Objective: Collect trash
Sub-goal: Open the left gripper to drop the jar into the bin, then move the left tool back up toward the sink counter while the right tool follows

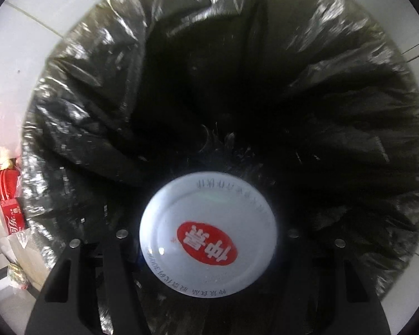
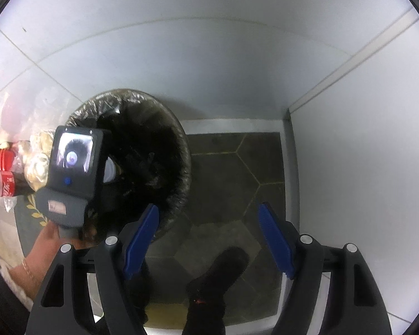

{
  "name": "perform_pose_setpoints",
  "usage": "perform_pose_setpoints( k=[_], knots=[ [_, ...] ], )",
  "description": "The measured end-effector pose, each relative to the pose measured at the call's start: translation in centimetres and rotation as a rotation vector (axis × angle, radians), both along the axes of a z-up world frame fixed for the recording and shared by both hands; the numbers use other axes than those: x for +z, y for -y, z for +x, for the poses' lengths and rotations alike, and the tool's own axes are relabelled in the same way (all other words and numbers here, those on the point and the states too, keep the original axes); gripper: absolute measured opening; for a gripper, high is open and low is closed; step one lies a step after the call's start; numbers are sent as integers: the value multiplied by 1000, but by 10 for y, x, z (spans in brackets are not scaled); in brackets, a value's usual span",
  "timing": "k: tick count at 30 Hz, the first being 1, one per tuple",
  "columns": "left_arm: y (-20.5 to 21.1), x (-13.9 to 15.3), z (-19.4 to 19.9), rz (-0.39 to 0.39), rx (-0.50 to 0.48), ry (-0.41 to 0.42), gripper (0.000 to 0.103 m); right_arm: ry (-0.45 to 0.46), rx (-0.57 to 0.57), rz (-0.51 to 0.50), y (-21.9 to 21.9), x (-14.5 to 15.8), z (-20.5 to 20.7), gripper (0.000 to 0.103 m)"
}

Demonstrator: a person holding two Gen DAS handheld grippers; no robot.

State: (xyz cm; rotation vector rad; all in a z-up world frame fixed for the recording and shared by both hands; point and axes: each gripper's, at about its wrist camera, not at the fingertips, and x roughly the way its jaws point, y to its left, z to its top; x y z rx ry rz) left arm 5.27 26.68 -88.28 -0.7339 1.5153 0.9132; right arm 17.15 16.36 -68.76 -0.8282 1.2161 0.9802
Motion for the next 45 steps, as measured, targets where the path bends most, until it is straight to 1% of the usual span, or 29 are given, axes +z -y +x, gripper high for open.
perform_pose_setpoints(
  k=[3,5,9,13,15,19,20,22,23,24,25,28,30,31,32,34,35,37,41,42,45],
  knots=[
    [1,-6,0,-17,-3,-20,63,1,-5,-5,3,-3,1,72],
    [2,-6,1,5,-20,-30,62,-1,-12,-3,4,-5,2,72],
    [0,1,10,18,-56,-27,62,2,-10,5,2,-3,3,72],
    [-3,19,14,38,-48,-8,62,3,-14,12,3,7,6,72],
    [-2,38,16,57,-47,10,62,-1,-17,16,4,14,8,72],
    [5,91,19,68,-42,61,62,-14,-19,18,4,28,12,72],
    [8,110,19,66,-36,85,62,-15,-19,19,4,33,13,72],
    [14,138,22,62,-40,107,62,-12,-18,23,5,44,15,72],
    [19,158,25,63,-48,122,62,-9,-22,24,5,50,16,72],
    [22,169,29,64,-50,128,62,-7,-25,26,6,56,18,72],
    [26,187,31,65,-52,134,62,-4,-30,27,7,62,19,72],
    [32,222,30,61,-49,144,62,0,-46,34,10,84,23,72],
    [38,262,32,67,-39,173,62,5,-50,45,14,104,25,72],
    [36,277,36,74,-42,184,62,11,-52,51,15,114,26,72],
    [38,296,36,97,-59,193,62,16,-55,62,18,127,27,72],
    [45,330,45,132,-84,198,67,16,-62,81,23,151,32,72],
    [45,353,47,150,-96,202,69,14,-69,94,27,167,35,72],
    [46,382,50,173,-108,220,69,16,-78,118,33,192,39,72],
    [51,459,70,237,-162,241,70,29,-105,177,49,252,51,72],
    [53,475,74,251,-173,244,74,29,-114,189,53,264,53,72],
    [59,515,88,297,-195,252,79,30,-144,231,67,303,64,72]
  ],
)
